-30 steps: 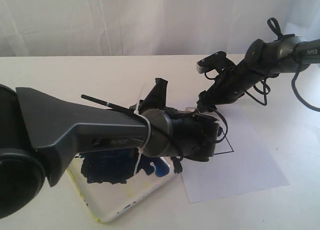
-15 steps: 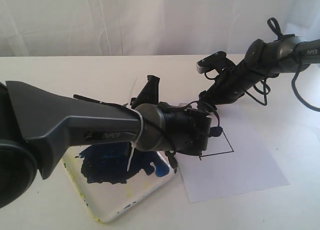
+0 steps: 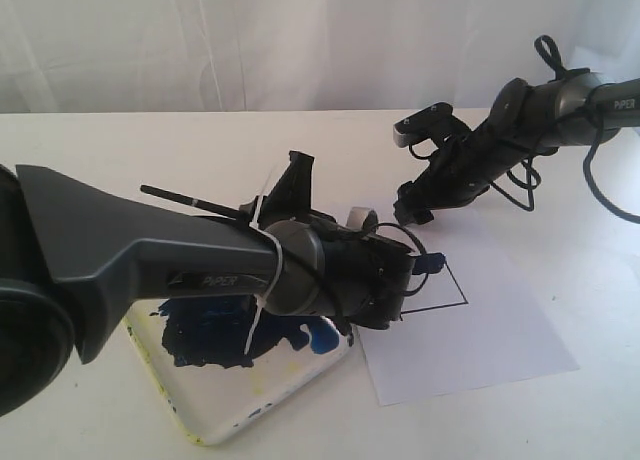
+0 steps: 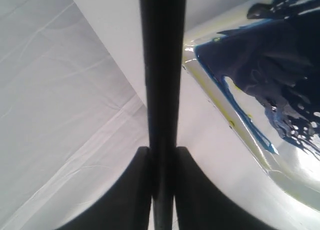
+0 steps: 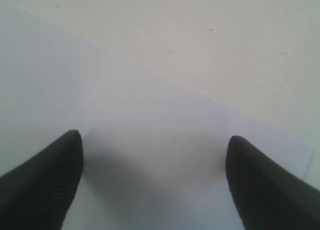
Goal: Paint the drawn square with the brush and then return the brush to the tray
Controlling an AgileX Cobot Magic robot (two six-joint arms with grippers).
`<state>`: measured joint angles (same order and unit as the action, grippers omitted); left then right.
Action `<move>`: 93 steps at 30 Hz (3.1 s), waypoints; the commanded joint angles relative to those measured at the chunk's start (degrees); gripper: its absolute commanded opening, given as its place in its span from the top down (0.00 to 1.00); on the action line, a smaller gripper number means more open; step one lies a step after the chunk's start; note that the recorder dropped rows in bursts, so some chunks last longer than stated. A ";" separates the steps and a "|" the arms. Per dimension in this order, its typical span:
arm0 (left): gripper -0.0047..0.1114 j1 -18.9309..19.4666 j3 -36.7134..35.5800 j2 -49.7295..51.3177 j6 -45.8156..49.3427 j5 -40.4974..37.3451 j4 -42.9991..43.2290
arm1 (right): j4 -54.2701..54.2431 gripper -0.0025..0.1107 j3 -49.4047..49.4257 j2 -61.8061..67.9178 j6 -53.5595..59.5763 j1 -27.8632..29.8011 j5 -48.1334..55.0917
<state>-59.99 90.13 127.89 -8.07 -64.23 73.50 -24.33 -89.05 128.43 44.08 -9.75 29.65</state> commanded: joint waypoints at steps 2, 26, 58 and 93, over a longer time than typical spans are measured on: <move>0.96 -0.15 -0.35 -0.56 -0.78 -5.73 0.60 | 1.99 0.33 0.45 1.22 0.17 0.09 1.24; 0.96 -2.13 5.87 -0.45 6.74 0.82 -4.30 | 1.99 0.33 0.45 1.22 0.17 0.09 1.24; 0.96 -3.33 13.35 6.48 7.42 -1.58 -0.28 | 1.89 0.33 0.45 1.22 0.17 0.09 1.43; 0.96 -5.52 13.22 6.48 10.63 -5.73 -5.46 | 1.89 0.33 0.45 1.22 0.17 0.09 1.43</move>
<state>-64.89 103.11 134.58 1.79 -64.24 70.39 -24.33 -89.05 128.43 44.08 -9.75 29.65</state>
